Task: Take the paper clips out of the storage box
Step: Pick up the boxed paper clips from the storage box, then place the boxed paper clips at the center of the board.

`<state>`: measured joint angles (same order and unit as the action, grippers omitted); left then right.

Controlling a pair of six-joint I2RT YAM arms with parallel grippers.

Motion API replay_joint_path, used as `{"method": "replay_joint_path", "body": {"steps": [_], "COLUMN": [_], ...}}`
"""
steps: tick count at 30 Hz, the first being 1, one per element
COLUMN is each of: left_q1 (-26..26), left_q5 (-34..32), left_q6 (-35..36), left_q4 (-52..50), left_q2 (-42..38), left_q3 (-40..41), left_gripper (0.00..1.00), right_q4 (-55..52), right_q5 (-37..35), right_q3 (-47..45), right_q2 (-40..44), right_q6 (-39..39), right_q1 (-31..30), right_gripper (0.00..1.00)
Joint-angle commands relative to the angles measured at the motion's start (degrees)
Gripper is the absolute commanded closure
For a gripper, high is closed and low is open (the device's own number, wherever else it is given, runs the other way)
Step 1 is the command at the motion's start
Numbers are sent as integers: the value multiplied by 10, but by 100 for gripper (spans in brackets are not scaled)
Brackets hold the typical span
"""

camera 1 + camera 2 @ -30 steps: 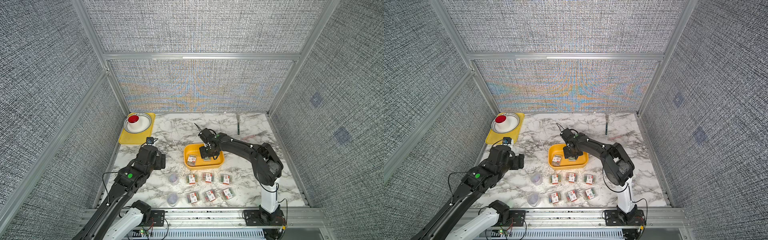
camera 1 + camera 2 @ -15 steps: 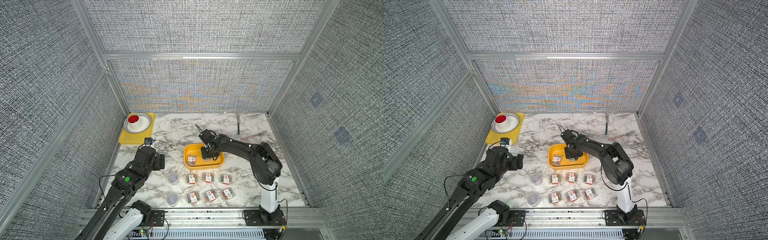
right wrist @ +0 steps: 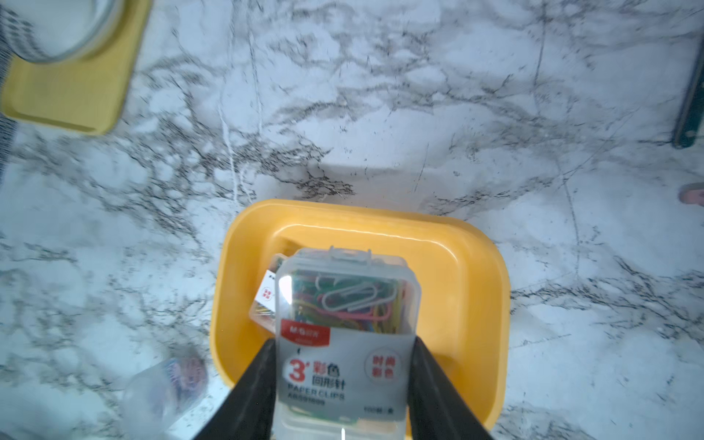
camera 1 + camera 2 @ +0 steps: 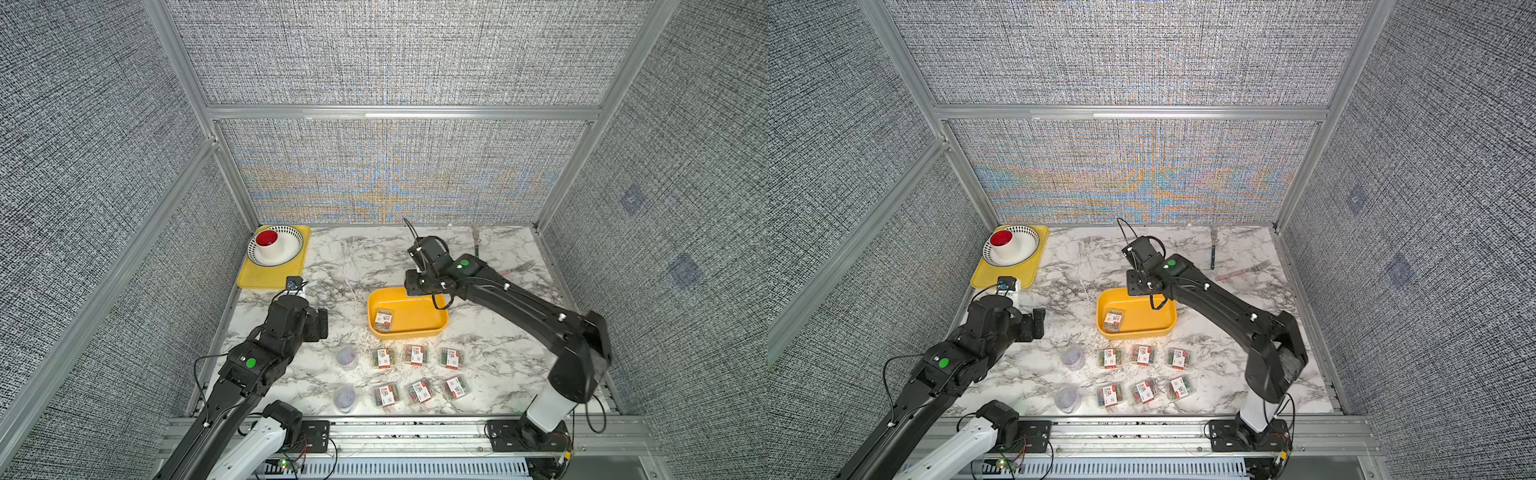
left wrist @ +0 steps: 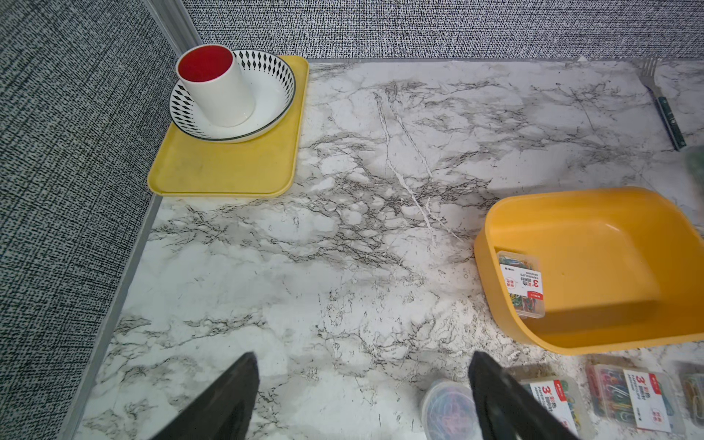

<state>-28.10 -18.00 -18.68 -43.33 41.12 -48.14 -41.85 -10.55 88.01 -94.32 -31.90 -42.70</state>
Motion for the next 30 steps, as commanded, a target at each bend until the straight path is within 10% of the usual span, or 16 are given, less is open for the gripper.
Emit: {"method": "replay_joint_path", "body": {"steps": [1, 14, 30], "left_q1": [1, 0, 0], "left_q5": [1, 15, 8], "left_q6": [-4, -4, -4], "left_q4": [19, 23, 20], "left_q2": [2, 2, 2], "left_q3": [0, 2, 1], "left_gripper": [11, 11, 11], "right_q4": [-35, -48, -48], "right_q5": [-43, -161, -71], "right_q3": [-33, -255, -417], "right_q2": [66, 316, 298], "right_q6": [-74, -290, -498], "right_q1": [1, 66, 160], "right_gripper": [57, 57, 60]}}
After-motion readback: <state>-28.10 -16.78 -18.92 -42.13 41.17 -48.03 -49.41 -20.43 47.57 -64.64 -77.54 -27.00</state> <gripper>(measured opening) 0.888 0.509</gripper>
